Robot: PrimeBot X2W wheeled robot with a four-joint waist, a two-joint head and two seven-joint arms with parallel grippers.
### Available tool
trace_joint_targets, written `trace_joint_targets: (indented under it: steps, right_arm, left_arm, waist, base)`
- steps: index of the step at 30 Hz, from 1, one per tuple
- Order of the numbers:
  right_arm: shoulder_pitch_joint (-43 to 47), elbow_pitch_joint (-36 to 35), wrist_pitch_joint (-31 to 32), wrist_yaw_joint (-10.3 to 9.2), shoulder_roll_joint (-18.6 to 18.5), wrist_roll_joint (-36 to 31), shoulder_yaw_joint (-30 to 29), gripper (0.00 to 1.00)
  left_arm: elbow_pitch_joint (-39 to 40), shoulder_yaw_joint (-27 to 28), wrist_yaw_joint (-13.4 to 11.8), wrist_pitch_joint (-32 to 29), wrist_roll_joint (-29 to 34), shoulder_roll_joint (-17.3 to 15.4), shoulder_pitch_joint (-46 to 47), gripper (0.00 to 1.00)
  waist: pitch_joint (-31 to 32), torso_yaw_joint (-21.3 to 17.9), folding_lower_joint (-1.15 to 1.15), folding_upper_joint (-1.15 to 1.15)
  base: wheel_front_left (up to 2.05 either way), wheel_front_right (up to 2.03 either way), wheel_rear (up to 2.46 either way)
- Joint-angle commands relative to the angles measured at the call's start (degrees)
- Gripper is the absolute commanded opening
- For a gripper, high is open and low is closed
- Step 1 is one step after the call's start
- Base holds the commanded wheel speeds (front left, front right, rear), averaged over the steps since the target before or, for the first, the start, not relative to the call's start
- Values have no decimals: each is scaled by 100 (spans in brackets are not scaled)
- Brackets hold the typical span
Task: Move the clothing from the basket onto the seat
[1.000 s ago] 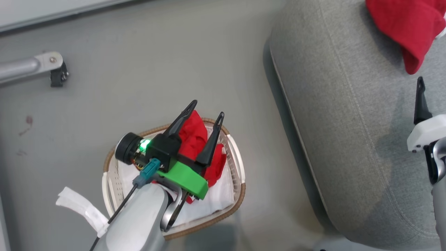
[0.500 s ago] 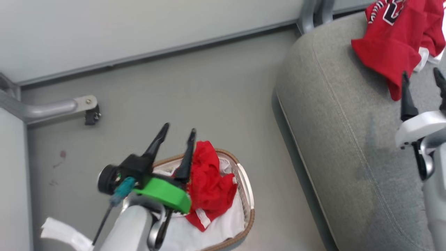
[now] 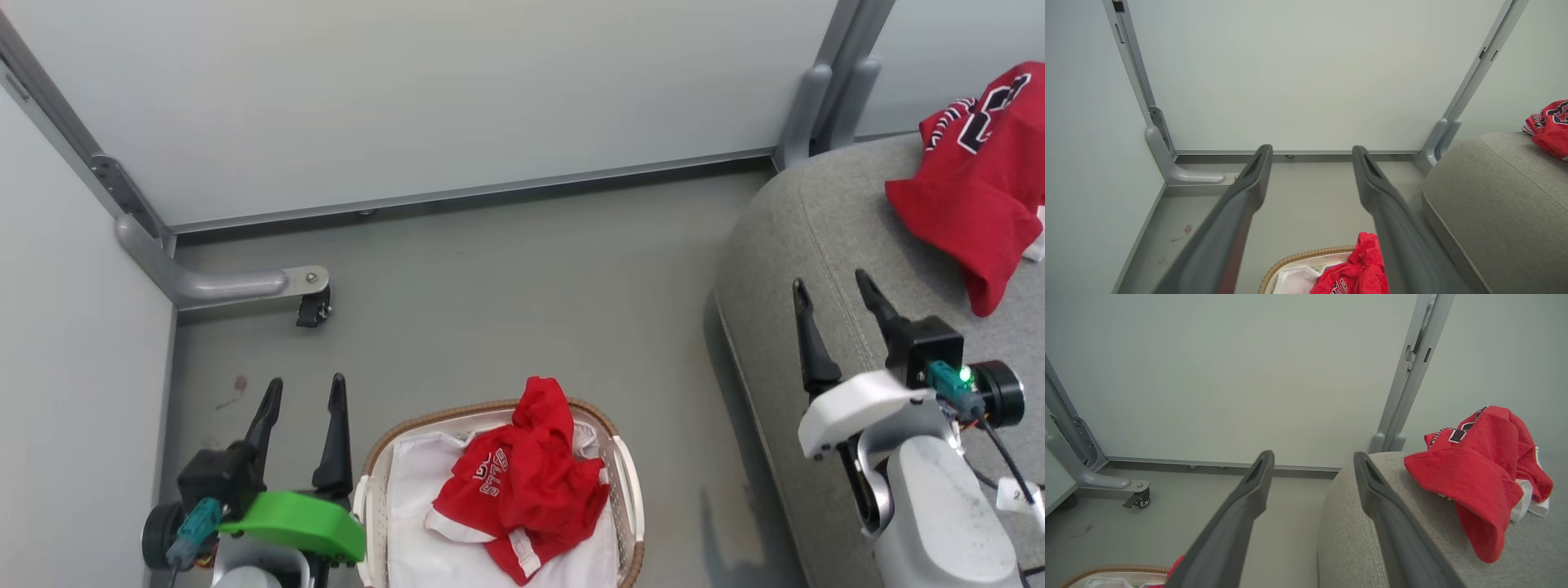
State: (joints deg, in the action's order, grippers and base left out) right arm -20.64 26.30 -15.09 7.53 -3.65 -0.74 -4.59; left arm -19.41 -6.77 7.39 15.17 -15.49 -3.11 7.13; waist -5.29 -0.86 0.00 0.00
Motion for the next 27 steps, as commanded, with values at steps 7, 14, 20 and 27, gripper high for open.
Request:
trace_joint_targets:
  steps: [7,14,20,27]
  right_arm:
    - [942,-474,-11,-8,66,556,135,100]
    - [1371,-605,-11,-8,63,782,359,100]
    - [1355,-570,-11,-8,65,818,420,100]
    - [1362,-593,-11,-8,65,855,476,100]
  left_arm:
    - [63,304,4,-4,-55,18,-668,100]
    - [182,242,0,-3,-171,19,-908,100]
    - [184,188,-32,-4,-203,19,-882,100]
    - [187,163,-33,-4,-229,19,-847,100]
  waist:
    - [410,325,0,0]
    - [470,316,0,0]
    - [472,278,0,0]
    - [463,246,0,0]
  base:
    - [0,0,0]
    - [0,0,0]
    - [0,0,0]
    - [0,0,0]
